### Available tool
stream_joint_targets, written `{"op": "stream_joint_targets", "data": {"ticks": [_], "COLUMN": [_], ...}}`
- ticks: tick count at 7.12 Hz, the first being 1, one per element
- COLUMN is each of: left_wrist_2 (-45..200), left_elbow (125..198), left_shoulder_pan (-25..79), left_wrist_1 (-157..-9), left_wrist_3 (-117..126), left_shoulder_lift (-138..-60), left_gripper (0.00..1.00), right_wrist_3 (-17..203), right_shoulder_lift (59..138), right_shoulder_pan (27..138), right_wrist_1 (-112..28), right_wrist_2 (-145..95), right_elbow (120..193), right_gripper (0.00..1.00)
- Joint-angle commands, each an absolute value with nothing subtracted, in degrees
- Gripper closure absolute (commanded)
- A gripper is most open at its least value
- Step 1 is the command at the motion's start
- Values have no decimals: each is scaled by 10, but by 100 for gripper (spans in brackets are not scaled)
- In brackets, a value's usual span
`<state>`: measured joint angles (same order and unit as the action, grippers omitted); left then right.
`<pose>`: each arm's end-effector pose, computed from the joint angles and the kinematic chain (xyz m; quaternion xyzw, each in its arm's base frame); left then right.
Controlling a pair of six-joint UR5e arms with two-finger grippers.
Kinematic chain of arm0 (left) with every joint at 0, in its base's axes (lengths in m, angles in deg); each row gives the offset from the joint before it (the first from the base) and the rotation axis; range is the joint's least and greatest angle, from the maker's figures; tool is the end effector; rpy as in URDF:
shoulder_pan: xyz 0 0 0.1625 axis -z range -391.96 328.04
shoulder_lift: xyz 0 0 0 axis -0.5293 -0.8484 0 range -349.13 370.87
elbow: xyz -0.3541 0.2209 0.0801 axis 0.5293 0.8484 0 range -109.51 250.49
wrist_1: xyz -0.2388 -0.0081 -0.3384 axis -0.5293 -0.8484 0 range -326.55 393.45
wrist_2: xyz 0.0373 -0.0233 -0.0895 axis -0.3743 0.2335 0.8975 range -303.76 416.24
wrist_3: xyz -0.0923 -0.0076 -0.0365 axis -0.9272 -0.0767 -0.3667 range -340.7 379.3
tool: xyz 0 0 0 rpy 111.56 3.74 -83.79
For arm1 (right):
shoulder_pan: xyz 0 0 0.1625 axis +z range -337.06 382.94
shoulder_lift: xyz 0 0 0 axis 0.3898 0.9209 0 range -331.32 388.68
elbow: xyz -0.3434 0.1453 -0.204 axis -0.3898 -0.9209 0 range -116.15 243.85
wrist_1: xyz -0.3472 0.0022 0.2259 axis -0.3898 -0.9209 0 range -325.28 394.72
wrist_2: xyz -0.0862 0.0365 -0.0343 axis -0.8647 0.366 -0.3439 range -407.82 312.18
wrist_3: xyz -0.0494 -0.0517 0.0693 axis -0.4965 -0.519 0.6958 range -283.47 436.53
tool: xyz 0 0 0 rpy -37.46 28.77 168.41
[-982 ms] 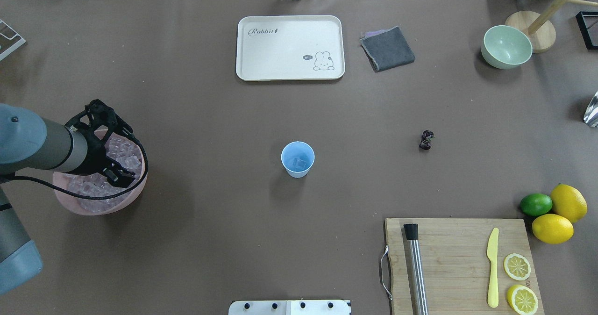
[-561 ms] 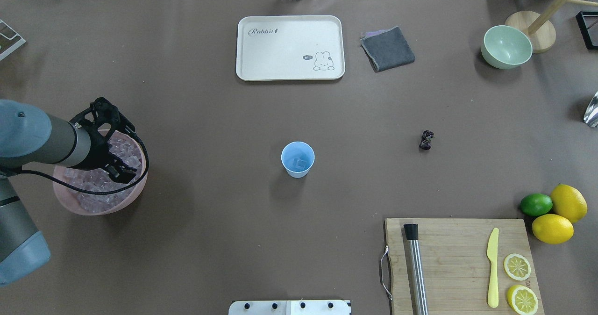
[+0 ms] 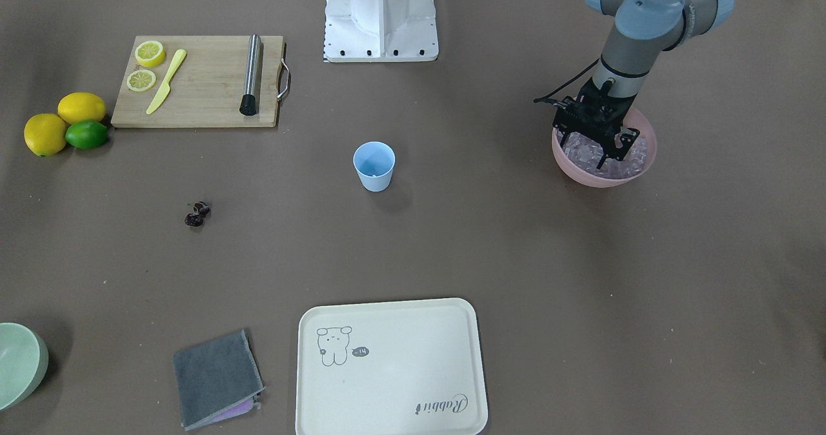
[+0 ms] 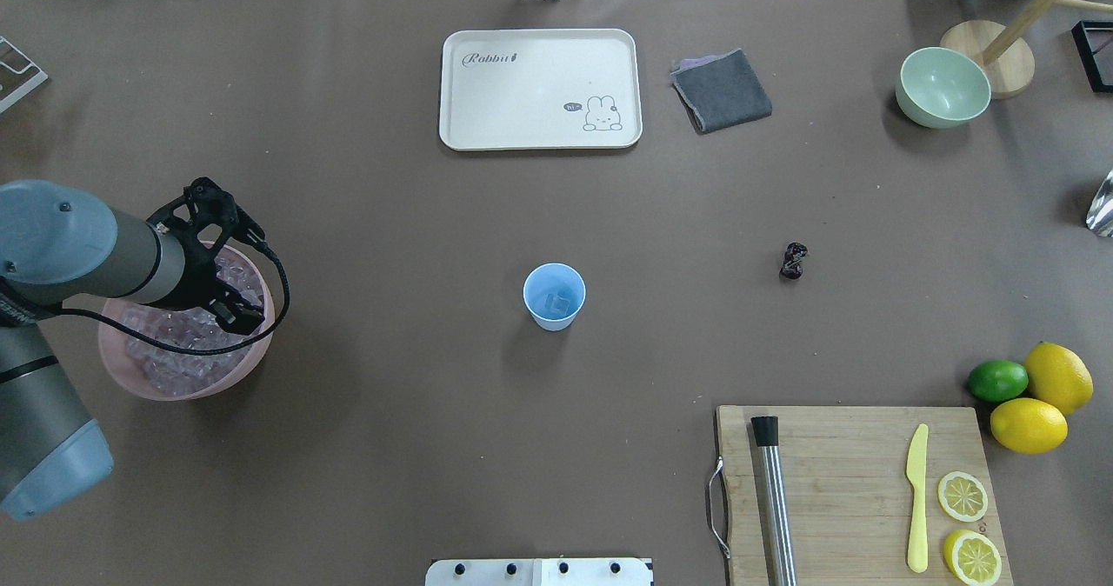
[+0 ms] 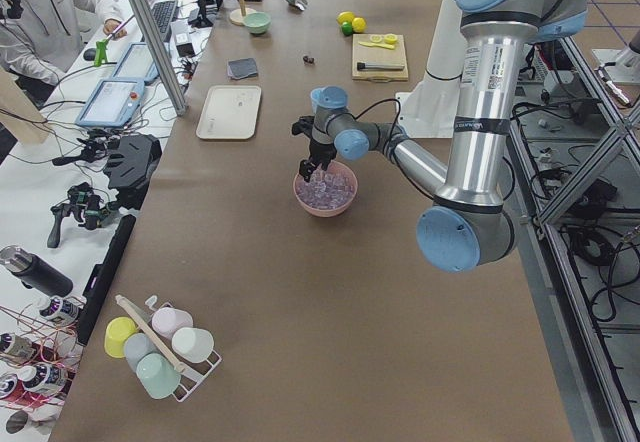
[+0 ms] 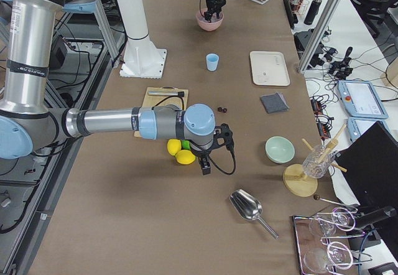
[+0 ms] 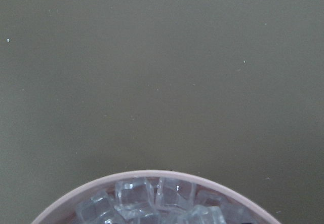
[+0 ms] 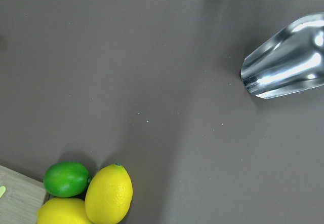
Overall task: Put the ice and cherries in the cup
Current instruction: 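Return the left gripper to the pink bowl and grasp another ice cube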
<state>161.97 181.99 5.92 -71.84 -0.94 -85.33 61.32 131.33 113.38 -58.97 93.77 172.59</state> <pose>0.3542 -0.4102 0.4048 0.2177 0.3171 0.3014 0.8725 0.0584 -0.3986 0.5932 0.0780 -0.4284 -0.1248 0.8915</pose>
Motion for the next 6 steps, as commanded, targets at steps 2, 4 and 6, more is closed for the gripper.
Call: {"op": "stream_joint_targets", "data": {"ticks": [2, 4, 6], "left_wrist_2": [1616, 1615, 1616], "left_elbow": [1818, 1823, 1828], "left_shoulder_pan": [58, 59, 59], "left_wrist_1": [-718, -715, -713], "left_wrist_3": [-15, -17, -18], "left_shoulder_lift": [-848, -848, -842], "left_gripper": [32, 96, 100], "right_wrist_3": [613, 613, 612], "right_shoulder_lift": [1317, 1318, 1321], "right_shoulder_pan": [1134, 1134, 1134], "right_wrist_1": [-590, -590, -590], "right_wrist_2": [938, 938, 938], "right_elbow": [1729, 1730, 1733], "right_gripper": [0, 0, 0]}}
